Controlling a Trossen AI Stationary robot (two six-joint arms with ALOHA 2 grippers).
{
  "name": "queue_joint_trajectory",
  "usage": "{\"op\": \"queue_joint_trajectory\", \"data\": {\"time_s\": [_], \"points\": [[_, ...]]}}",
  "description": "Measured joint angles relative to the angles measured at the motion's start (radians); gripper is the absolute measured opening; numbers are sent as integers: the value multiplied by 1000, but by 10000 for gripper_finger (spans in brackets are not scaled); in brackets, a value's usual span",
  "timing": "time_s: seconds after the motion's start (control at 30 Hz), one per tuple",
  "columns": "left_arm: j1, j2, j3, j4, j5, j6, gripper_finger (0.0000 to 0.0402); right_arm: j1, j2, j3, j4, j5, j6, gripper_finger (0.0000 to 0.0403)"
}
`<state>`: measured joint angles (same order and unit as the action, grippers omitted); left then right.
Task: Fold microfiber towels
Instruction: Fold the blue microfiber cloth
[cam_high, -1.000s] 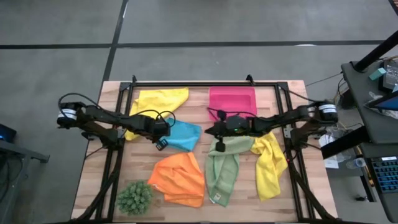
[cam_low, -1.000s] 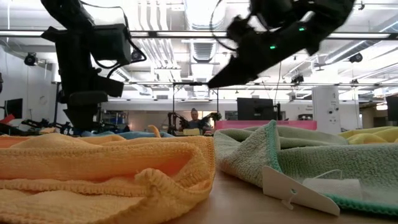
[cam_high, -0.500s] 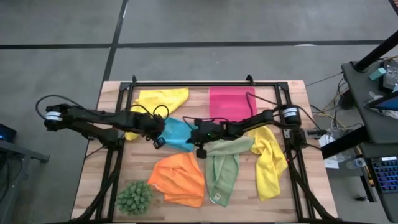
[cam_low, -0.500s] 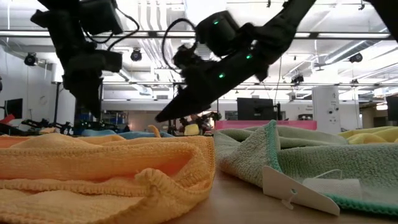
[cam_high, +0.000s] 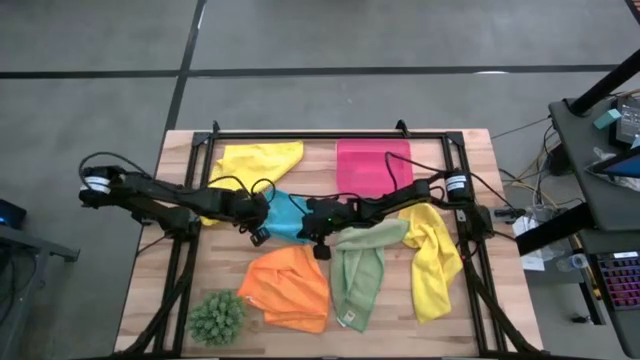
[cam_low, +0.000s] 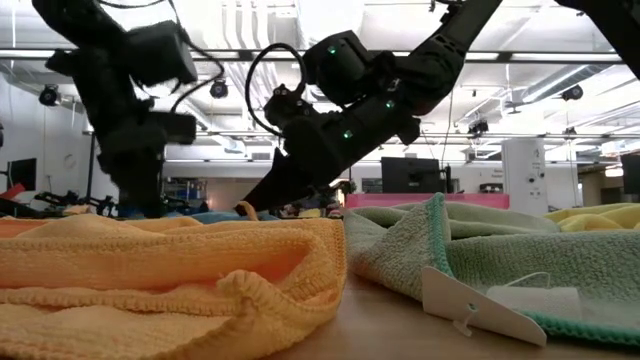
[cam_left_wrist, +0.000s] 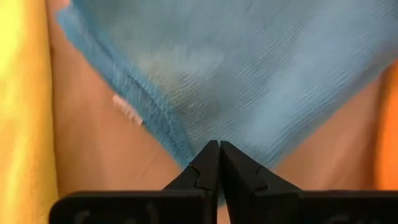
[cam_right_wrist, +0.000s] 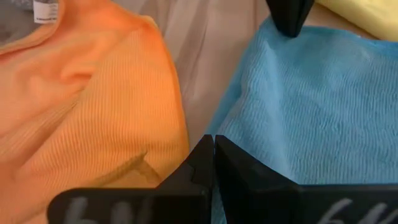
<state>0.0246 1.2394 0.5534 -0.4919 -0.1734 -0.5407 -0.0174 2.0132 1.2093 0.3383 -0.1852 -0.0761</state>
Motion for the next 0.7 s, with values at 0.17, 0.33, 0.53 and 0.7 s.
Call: {"op": "queue_joint_trajectory", "data": {"time_s": [0.17,0.33,0.53,0.7], "points": [[0,85,2,-4,-1,-3,0,0,0,-8,-63,0,-2,9],[0,136,5,-8,5,-5,0,0,-1,-25,-125,1,-13,9],[0,130,8,-5,33,-41,0,-3,-7,-43,-171,2,-44,9],[-7,90,7,3,92,-82,0,-12,-27,-40,-258,5,-99,9]]}}
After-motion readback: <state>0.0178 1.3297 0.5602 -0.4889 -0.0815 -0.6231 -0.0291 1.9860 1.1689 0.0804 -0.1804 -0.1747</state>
